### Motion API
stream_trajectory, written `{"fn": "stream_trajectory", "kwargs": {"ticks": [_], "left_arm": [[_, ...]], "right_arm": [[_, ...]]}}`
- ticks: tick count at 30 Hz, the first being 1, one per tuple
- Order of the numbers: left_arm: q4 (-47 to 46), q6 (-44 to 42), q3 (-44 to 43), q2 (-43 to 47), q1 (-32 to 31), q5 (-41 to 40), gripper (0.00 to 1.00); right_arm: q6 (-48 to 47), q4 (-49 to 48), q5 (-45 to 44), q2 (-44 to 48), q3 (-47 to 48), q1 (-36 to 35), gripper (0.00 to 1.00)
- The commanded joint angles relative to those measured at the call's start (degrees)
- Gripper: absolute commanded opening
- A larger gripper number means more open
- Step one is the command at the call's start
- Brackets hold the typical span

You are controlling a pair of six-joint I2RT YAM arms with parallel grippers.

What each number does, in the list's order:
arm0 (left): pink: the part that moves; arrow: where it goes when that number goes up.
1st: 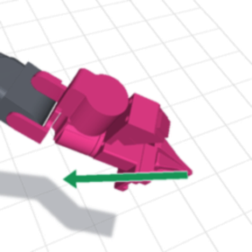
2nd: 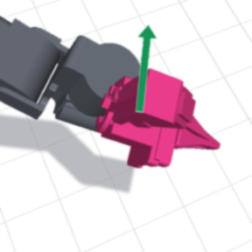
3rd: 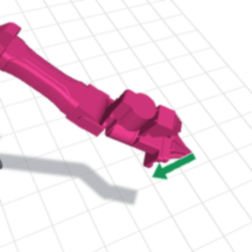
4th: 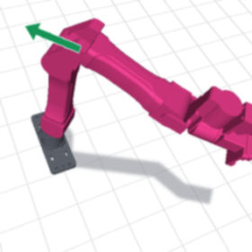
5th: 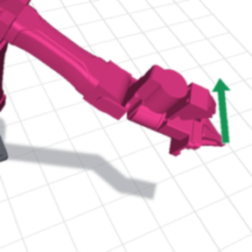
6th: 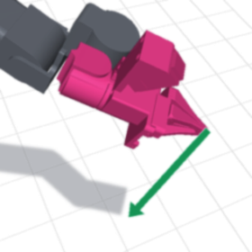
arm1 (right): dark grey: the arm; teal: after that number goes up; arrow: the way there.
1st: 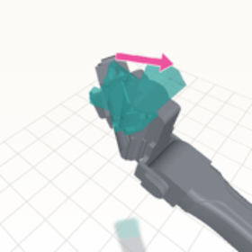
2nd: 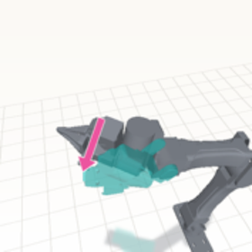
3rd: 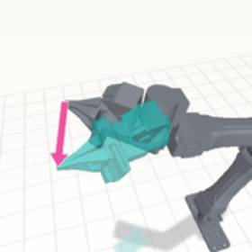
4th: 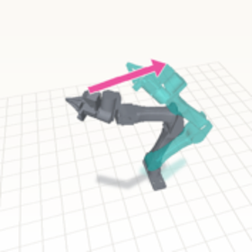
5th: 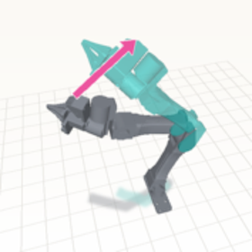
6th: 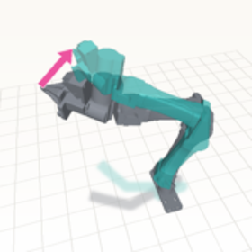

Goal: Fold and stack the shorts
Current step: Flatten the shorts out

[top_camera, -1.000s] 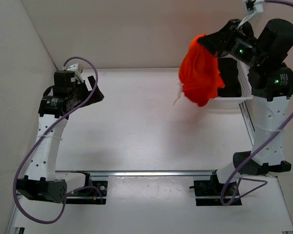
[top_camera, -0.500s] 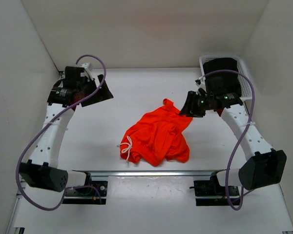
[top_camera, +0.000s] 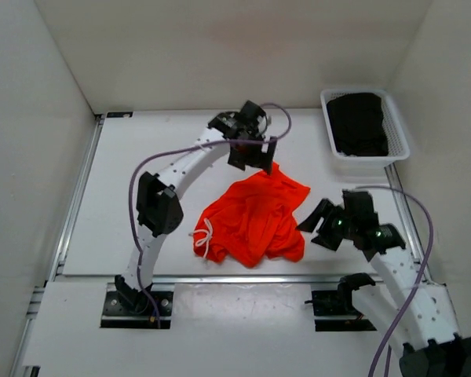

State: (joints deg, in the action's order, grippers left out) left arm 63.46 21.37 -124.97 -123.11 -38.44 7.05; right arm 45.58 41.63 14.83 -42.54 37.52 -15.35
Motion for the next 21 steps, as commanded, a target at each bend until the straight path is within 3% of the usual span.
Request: {"fn": "stream_trajectory", "kwargs": {"ticks": [1, 6, 10, 11, 12, 13, 14, 19, 21], "left_arm": [[8.7, -2.7, -9.9, -6.6, -6.4, -0.1, 1.0], [8.2, -4.7, -8.6, -11.4, -10.7, 2.8, 1.0], [8.2, -4.7, -8.0, -15.5, -12.5, 5.1, 1.0], [8.2, -4.7, -8.0, -16.0, -13.2, 5.1, 0.85], [7.5, -4.0, -8.0, -16.0, -13.2, 4.2, 0.61], [7.5, -4.0, -8.0, -14.9, -13.2, 3.2, 0.26], [7.5, -2.8, -8.5, -14.1, -11.8, 1.9, 0.1], [3.8, -0.2, -2.8, -1.5, -4.2, 1.6, 0.1], [1.0, 0.6, 1.9, 6.2, 0.4, 4.8, 0.1]], "right_arm": [[11.2, 3.1, -3.1, 9.0, -3.6, 0.0, 0.72], [16.2, 11.1, -9.8, 16.1, -3.6, 0.5, 0.72], [16.2, 11.1, -10.4, 16.1, -3.6, 0.5, 0.72], [16.2, 10.5, -10.4, 14.3, -3.6, 0.5, 0.72], [16.2, 10.5, -10.4, 13.6, -3.6, 0.5, 0.72], [14.0, 9.8, -9.7, 12.9, -3.1, 0.5, 0.72], [12.7, 9.0, -9.2, 11.7, -3.1, 0.5, 0.71], [2.2, 1.5, -3.9, 6.1, -0.4, -0.9, 0.74], [-1.5, -1.1, 0.1, 2.0, 0.3, -2.0, 0.84]]}}
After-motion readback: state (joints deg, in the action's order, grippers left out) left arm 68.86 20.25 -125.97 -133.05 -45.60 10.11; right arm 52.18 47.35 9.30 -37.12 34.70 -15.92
